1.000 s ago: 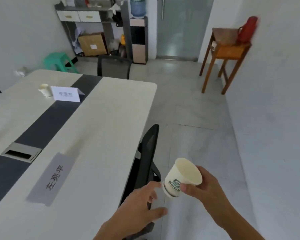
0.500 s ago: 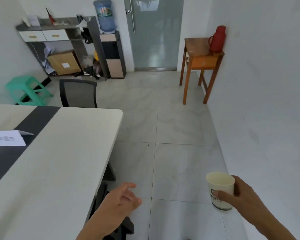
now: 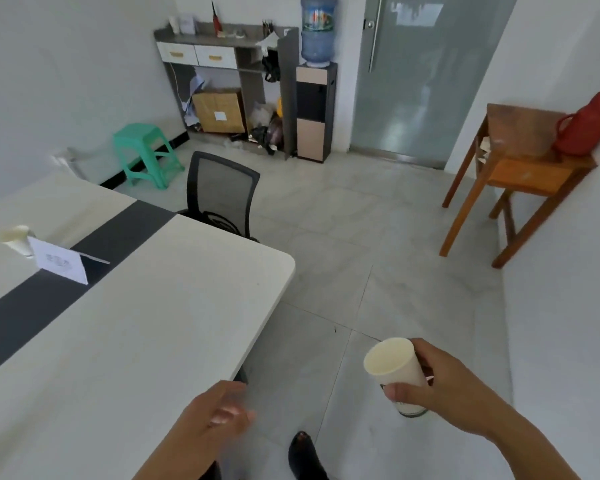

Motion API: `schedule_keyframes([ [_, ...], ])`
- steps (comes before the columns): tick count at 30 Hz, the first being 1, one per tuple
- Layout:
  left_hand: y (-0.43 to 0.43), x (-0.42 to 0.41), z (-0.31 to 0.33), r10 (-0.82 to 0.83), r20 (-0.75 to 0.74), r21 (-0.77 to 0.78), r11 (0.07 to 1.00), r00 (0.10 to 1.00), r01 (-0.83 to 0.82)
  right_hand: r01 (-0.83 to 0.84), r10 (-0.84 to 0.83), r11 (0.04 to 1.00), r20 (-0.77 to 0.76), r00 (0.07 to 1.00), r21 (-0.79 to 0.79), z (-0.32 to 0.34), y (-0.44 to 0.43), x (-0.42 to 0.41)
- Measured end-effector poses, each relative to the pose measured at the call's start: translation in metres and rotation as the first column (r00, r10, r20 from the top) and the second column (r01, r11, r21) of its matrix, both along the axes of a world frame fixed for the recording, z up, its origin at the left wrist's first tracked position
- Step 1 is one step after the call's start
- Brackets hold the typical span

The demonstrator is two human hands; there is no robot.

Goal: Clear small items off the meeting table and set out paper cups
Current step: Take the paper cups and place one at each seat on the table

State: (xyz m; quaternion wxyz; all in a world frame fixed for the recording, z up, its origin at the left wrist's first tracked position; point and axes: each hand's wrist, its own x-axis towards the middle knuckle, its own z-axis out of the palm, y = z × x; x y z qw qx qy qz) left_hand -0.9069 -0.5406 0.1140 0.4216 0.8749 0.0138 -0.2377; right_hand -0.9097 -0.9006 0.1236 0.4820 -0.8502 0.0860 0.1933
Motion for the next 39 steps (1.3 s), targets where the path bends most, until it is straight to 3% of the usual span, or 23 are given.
schedule_keyframes([
  [7, 0.009, 0.118, 0.020, 0.097, 0.042, -0.067, 0.993, 0.994, -0.094, -0.172, 0.172, 0.985, 0.018, 0.985, 0.029, 0.035, 0.024, 0.150],
  [13, 0.054, 0.142, 0.027, 0.374, 0.045, -0.069, 0.926, 0.926, -0.371, -0.381, 0.382, 0.924, -0.012, 0.924, 0.033, 0.034, 0.066, 0.250],
  [19, 0.075, 0.113, 0.010, 0.736, -0.040, -0.032, 0.675, 0.676, -0.737, -0.688, 0.687, 0.726, -0.077, 0.723, 0.014, 0.016, 0.144, 0.363],
  [26, 0.044, 0.102, 0.005, 0.937, -0.090, -0.013, 0.338, 0.338, -0.941, -0.932, 0.925, 0.360, -0.114, 0.364, -0.052, -0.004, 0.268, 0.457],
  [33, 0.006, 0.067, -0.011, 0.975, -0.217, -0.014, 0.038, 0.040, -0.999, -0.996, 0.994, -0.008, -0.112, 0.002, -0.089, -0.021, 0.404, 0.430],
  [36, 0.016, 0.050, -0.027, 0.970, -0.241, 0.008, -0.031, -0.032, -0.999, -0.991, 0.995, -0.080, -0.068, -0.073, -0.110, -0.031, 0.467, 0.398],
  [39, 0.049, 0.040, -0.041, 0.965, -0.252, -0.005, -0.071, -0.067, -0.997, -0.995, 0.998, -0.066, -0.019, -0.065, -0.079, -0.045, 0.533, 0.363],
])
